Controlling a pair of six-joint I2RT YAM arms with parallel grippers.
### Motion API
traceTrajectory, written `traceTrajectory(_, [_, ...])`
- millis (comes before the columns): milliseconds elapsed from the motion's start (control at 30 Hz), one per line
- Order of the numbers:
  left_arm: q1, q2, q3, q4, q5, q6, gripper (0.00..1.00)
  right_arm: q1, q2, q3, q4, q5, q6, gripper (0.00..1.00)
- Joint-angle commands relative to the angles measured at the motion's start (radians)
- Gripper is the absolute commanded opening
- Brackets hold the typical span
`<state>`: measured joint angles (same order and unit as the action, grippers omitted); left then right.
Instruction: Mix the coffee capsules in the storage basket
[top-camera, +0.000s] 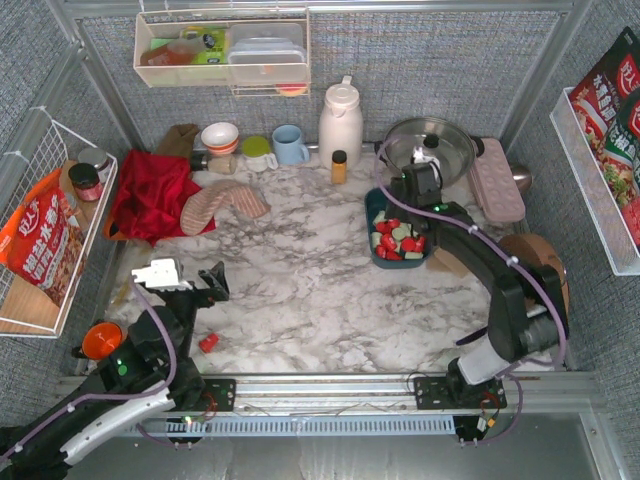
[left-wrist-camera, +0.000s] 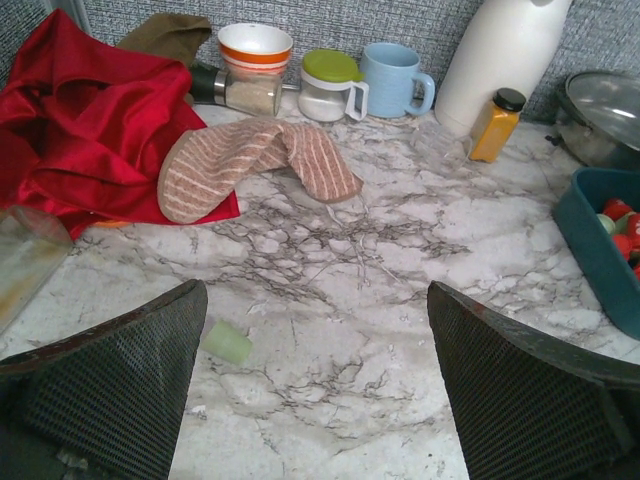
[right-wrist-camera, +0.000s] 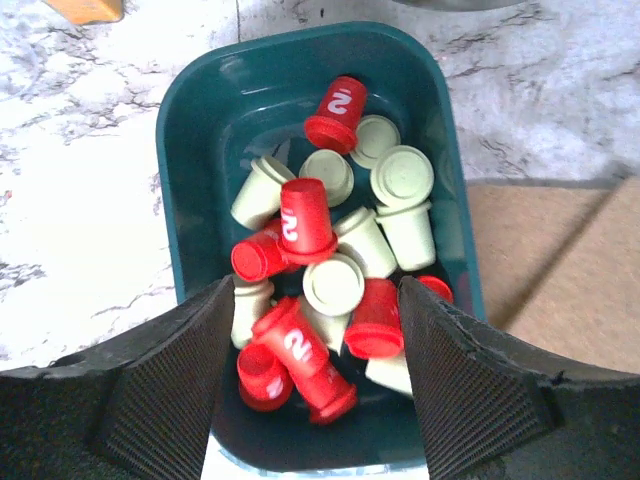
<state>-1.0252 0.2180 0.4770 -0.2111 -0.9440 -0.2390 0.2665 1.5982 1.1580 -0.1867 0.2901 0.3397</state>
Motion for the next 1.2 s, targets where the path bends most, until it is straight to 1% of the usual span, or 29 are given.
traceTrajectory(0, [0.003, 0.025, -0.002, 0.034, -0.02, 0.016, 0.99, 0.006, -0.125, -0.056, -0.014, 0.033, -0.008, 0.71])
traceTrajectory(100, [0.003, 0.042, -0.002, 0.031, -0.025, 0.009, 0.99, 0.008, -0.229, -0.117, -0.012, 0.067, -0.016, 0.71])
traceTrajectory(200, [0.003, 0.046, -0.008, 0.034, -0.029, 0.002, 0.99, 0.008, -0.324, -0.199, 0.003, 0.142, -0.016, 0.71])
traceTrajectory(333, [0.002, 0.051, -0.013, 0.039, -0.035, -0.011, 0.99, 0.008, -0.441, -0.305, 0.074, 0.186, -0.04, 0.71])
traceTrajectory(433, [0.002, 0.07, 0.002, 0.0, -0.049, -0.067, 0.99, 0.007, -0.507, -0.364, 0.129, 0.199, -0.044, 0.74])
traceTrajectory(467, [0.002, 0.081, 0.006, -0.028, -0.063, -0.113, 0.99, 0.006, -0.521, -0.375, 0.147, 0.207, -0.043, 0.9])
traceTrajectory(500, [0.003, 0.094, 0.01, -0.058, -0.071, -0.165, 0.99, 0.004, -0.529, -0.388, 0.165, 0.219, -0.04, 0.98])
traceTrajectory(533, [0.002, 0.112, 0.013, -0.098, -0.074, -0.223, 0.99, 0.003, -0.531, -0.398, 0.183, 0.231, -0.034, 0.99])
traceTrajectory(600, [0.003, 0.17, 0.035, -0.228, -0.099, -0.399, 0.99, -0.002, -0.526, -0.412, 0.187, 0.25, -0.006, 0.99])
traceTrajectory(700, [0.004, 0.31, 0.108, -0.511, -0.128, -0.743, 0.99, -0.011, -0.511, -0.409, 0.17, 0.232, 0.021, 0.99])
traceTrajectory(800, [0.004, 0.464, 0.187, -0.777, -0.117, -1.058, 0.99, -0.013, -0.507, -0.391, 0.148, 0.21, 0.033, 0.99])
traceTrajectory(867, [0.004, 0.556, 0.23, -0.933, -0.087, -1.24, 0.99, -0.014, -0.508, -0.39, 0.141, 0.209, 0.038, 0.99])
traceTrajectory(900, [0.007, 0.596, 0.243, -0.985, -0.065, -1.308, 0.99, -0.015, -0.51, -0.392, 0.142, 0.212, 0.04, 0.99])
traceTrajectory(933, [0.01, 0.628, 0.251, -1.001, -0.039, -1.332, 0.99, -0.015, -0.512, -0.394, 0.142, 0.212, 0.044, 0.99])
traceTrajectory(967, [0.015, 0.657, 0.253, -0.986, -0.004, -1.317, 0.99, -0.016, -0.513, -0.394, 0.142, 0.211, 0.045, 0.99])
traceTrajectory(1033, [0.025, 0.71, 0.254, -0.914, 0.078, -1.213, 0.99, -0.018, -0.518, -0.392, 0.139, 0.209, 0.045, 0.99])
traceTrajectory(1067, [0.03, 0.733, 0.255, -0.906, 0.113, -1.236, 0.99, -0.019, -0.52, -0.391, 0.137, 0.207, 0.045, 0.99])
traceTrajectory(1133, [0.032, 0.761, 0.247, -0.973, 0.176, -1.431, 0.99, -0.019, -0.527, -0.391, 0.134, 0.206, 0.045, 0.99])
traceTrajectory(1167, [0.034, 0.764, 0.235, -0.998, 0.208, -1.492, 0.99, -0.021, -0.531, -0.392, 0.135, 0.202, 0.046, 0.99])
